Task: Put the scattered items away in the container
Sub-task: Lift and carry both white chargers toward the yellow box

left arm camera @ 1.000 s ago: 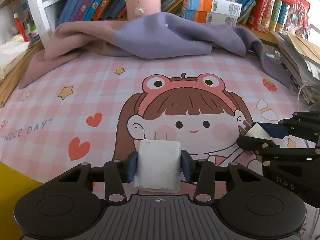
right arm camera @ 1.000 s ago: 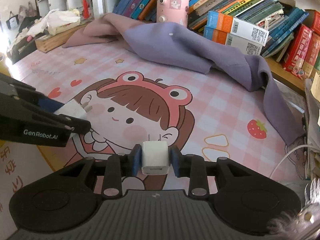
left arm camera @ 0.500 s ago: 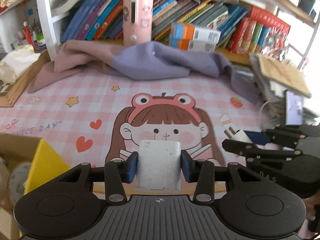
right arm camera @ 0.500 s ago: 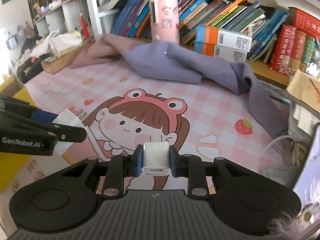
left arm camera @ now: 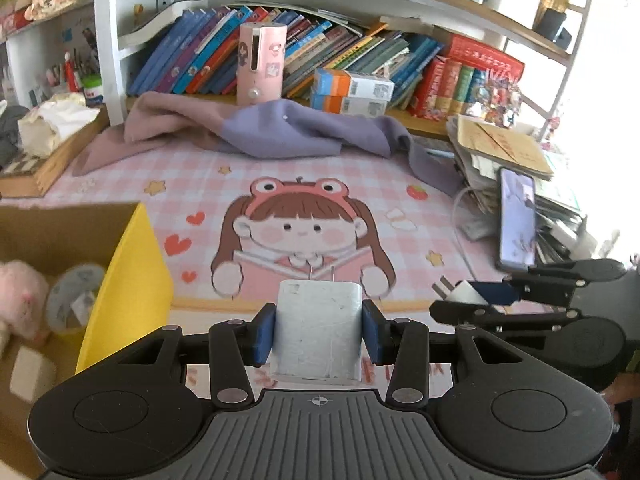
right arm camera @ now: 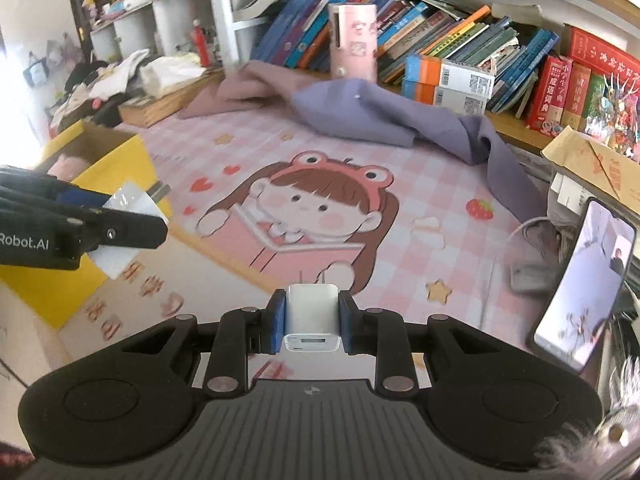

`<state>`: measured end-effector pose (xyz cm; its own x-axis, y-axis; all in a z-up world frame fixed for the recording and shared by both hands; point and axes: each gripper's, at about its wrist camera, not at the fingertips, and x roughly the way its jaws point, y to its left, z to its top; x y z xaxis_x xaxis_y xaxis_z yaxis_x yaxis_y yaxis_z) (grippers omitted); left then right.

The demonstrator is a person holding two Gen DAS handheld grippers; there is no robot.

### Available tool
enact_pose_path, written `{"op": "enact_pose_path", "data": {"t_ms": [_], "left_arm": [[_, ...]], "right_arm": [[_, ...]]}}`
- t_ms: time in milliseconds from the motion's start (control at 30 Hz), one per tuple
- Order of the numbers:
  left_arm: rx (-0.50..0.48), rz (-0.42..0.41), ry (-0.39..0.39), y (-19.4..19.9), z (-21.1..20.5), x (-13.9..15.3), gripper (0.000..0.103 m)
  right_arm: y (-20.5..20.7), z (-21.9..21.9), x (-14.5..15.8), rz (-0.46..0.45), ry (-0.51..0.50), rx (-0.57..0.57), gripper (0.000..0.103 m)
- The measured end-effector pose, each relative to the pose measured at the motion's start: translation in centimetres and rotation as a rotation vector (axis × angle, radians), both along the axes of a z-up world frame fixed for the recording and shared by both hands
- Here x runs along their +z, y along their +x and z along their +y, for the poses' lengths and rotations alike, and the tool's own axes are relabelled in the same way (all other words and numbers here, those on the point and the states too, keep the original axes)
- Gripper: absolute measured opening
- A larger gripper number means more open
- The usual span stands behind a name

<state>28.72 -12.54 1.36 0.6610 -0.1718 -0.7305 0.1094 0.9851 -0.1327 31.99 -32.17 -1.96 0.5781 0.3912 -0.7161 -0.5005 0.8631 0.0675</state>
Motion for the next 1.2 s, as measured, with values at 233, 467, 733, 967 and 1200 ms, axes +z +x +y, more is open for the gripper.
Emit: {"op": "enact_pose_path", "data": {"t_ms": [233,467,733,967,1200], "left_arm": [[-0.038,-0.063,-0.097,-4.2,0.6,0.6,0.043],[-0.128,-0.101,-0.077,-7.6,1.7,1.0,0.043],[-0.165,-0.108,-0.088,-12.5,4.3,1.1,0.043],[-0.167,-0.120,-0.062,-17.7,6.9,0.9,0.043],[-0.087,-0.140,-0.041,-21.9,10.2,1.1,0.043]], "right_arm": [[-4.1,0.7,2.5,-0.048,-0.025,-0.031,0.025],[-8.0,2.3,3.4,-0.064,-0.040,-0.080,0.025],[-13.8,5.1,3.8,-0.081,-0.049,-0.132,0.025],[-19.5,8.1,3.8,-0.083,-0.046,-0.143,0.025],[-23.7,11.9,3.2,-0.062,-0.046,-0.093,0.025]]}}
